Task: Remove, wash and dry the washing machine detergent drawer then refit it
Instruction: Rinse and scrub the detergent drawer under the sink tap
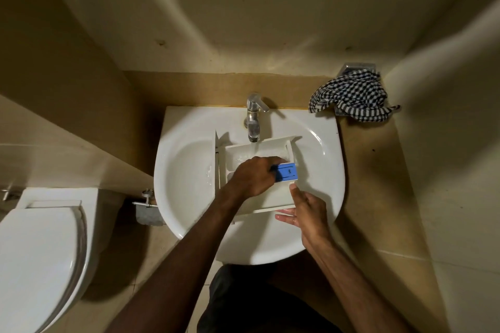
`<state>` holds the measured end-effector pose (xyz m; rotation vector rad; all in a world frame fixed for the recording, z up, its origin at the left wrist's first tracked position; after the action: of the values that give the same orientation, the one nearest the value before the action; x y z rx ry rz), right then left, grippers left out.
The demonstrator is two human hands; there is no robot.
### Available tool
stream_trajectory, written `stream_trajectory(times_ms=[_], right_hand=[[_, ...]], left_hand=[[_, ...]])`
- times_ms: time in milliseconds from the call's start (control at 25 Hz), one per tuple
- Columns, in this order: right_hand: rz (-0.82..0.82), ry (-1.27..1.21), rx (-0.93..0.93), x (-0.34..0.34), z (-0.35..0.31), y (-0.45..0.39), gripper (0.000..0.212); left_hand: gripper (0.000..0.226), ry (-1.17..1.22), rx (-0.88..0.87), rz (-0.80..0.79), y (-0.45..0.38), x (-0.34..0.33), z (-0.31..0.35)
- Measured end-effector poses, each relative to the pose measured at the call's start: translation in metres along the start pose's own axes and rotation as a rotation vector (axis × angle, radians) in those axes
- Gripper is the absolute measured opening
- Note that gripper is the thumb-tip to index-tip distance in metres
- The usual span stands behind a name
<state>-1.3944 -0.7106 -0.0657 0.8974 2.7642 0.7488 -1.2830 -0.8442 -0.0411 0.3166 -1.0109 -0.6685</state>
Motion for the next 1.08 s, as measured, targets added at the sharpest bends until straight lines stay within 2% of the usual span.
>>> stream_trajectory(times_ms=[200,280,320,400,480,520,640,760,920,1000,1080], right_hand=[[0.038,-0.012,0.072,0.001,-0.004,0.005,0.019],[0.05,0.007,0.103,0.0,-0.008,0.006,0.019],[0.061,0.018,0.114,0.002,-0.01,0.005,0.019],[0.072,0.035,0.128,0.006,-0.013,0.003,0.019],[0.064,0.058,0.133,0.008,-0.015,0.002,0.019],[0.057,0.068,0.137,0.008,-0.015,0.002,0.019],[0.04,0.065,0.134,0.008,-0.015,0.002,0.019],[0.062,0.028,0.102,0.009,-0.013,0.001,0.02],[0.104,-0.003,0.09,0.008,-0.015,0.003,0.023],[0.087,0.025,0.118,0.005,-0.019,0.003,0.024],[0.086,0.059,0.139,0.004,-0.022,0.004,0.024]], left_hand=[[0.041,-0.394,0.049,0.273,0.017,0.016,-0.033],[0.032,-0.474,0.071,0.325,0.02,0.015,-0.035],[0.028,-0.436,0.07,0.323,0.019,0.013,-0.035],[0.027,-0.183,0.004,0.285,0.017,0.009,-0.025],[0.041,0.075,-0.099,0.196,0.014,0.006,-0.011],[0.052,0.096,-0.15,0.161,0.01,0.005,-0.004],[0.071,-0.022,-0.233,0.086,-0.003,0.003,0.012],[0.07,-0.048,-0.201,0.052,-0.006,0.003,0.006],[0.045,-0.268,-0.054,0.255,0.011,0.017,-0.026],[0.046,-0.281,-0.039,0.342,0.019,0.027,-0.033],[0.059,-0.21,-0.01,0.334,0.015,0.031,-0.036]])
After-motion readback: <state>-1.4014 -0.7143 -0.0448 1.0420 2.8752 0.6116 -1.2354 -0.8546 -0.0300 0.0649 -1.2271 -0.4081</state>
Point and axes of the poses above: each hand's wrist, its own y-axis away from the middle knuckle, its own x-axis out of the back of the hand, z = x × y, the point moved 6 cm from there along -y, towards the middle knuckle, and after that the axes turned 14 degrees about x, right-handed, at the moved point
